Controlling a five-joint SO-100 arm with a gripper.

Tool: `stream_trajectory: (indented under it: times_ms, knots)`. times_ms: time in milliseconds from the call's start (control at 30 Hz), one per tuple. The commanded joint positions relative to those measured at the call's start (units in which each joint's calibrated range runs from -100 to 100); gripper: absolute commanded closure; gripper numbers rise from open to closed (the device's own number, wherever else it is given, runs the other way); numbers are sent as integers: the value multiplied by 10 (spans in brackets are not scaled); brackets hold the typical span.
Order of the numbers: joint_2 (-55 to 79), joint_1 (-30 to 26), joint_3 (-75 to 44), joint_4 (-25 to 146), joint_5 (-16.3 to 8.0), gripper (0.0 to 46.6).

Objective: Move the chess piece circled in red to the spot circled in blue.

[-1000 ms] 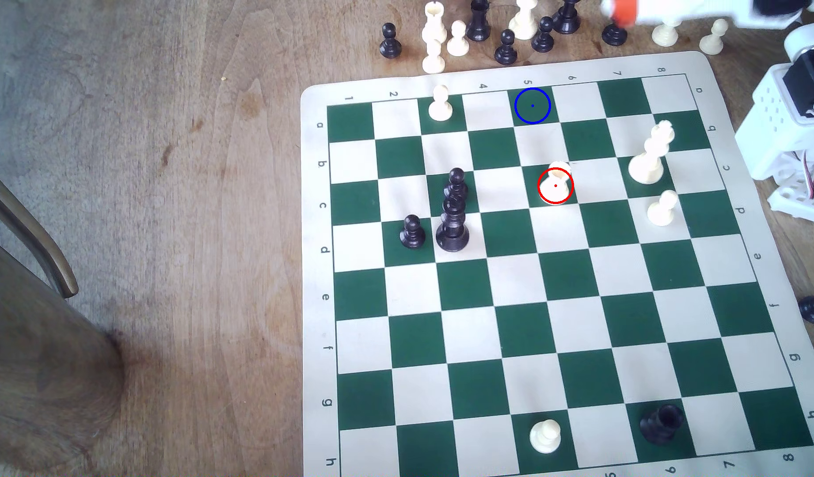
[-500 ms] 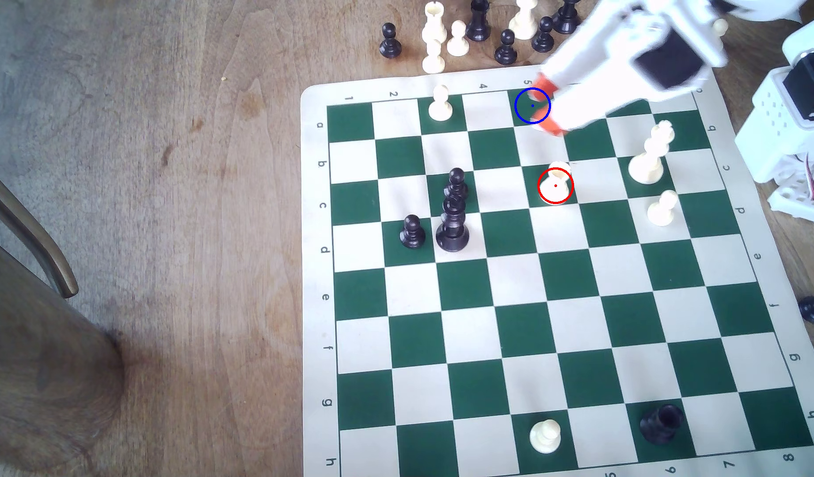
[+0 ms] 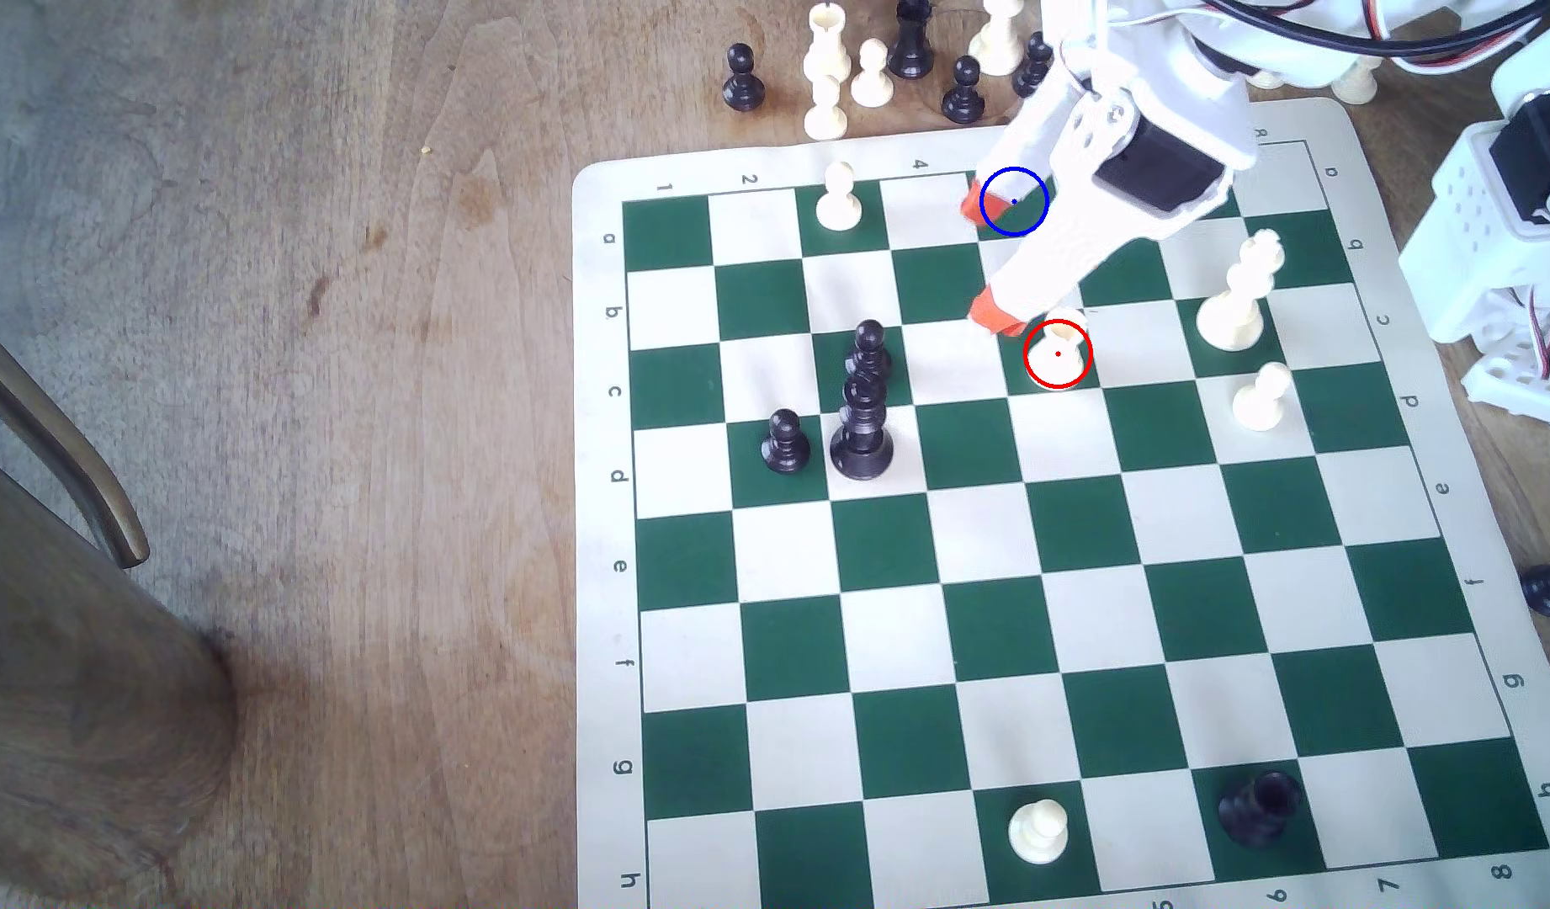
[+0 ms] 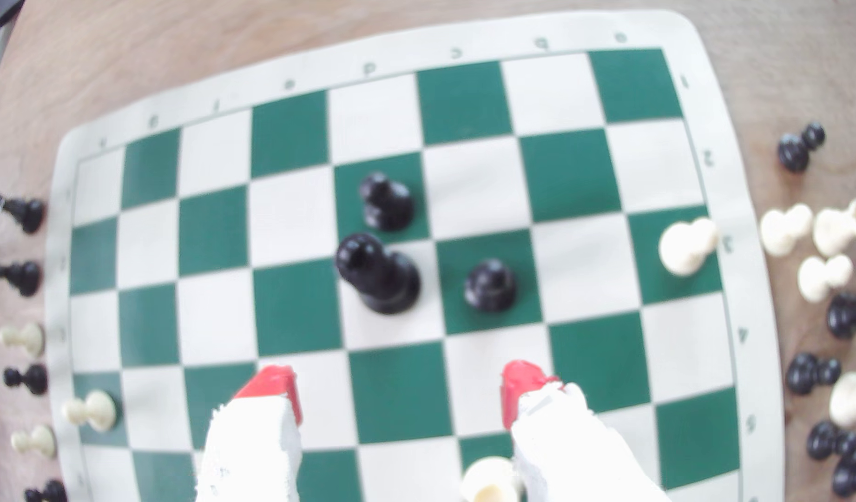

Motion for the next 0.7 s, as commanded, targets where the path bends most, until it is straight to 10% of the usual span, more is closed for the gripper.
stream_trajectory:
  times_ms: [0, 667]
  knots:
    - [-6, 22, 32, -16, 18, 219]
    - [67, 33, 166, -100, 25, 211]
